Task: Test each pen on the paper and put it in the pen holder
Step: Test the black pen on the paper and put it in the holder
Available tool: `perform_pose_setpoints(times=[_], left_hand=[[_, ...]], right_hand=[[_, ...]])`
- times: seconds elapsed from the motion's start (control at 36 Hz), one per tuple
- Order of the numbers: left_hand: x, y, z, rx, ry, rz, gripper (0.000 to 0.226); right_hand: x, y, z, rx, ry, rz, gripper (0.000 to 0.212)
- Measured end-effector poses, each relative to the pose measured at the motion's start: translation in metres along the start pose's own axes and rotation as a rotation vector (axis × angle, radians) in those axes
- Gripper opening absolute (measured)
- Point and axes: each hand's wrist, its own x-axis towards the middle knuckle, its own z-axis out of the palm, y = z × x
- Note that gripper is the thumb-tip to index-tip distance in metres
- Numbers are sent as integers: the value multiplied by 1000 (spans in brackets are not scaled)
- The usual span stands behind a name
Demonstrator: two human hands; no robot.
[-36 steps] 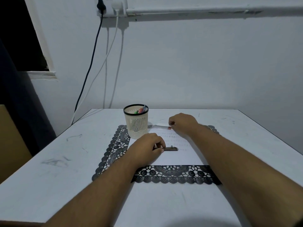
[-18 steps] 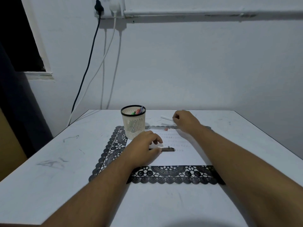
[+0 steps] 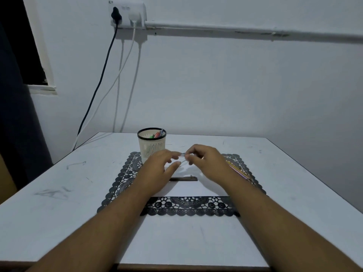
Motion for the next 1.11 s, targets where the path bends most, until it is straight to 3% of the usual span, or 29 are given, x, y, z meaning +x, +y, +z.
perform_pose_setpoints(times=[0.11,0.39,0.53,0.69,0.81,0.97,1.11], left_hand=[[2,7,2,-80,-86,18,23],[1,10,-1,-36,52,-51,14],[3,5,3,15,59,7,7],[1,7,6,25,23,106,38],[2,10,7,50,64,117,36],[0,16,5,-3,120,84,15],[1,13,4,4,91,96,25]], right_hand=[[-6,-7,2,127,46,-13,6],[-8,-8,2,570,14,211,12],[-6,-8,3,747,-6,277,8],[-7,-10,2,861,-38,303,10],[-9,-10,-1,948,-92,327,15],[-9,-8,-1,1014,-109,346,20],[-9,-10,1,1065,-94,370,17]])
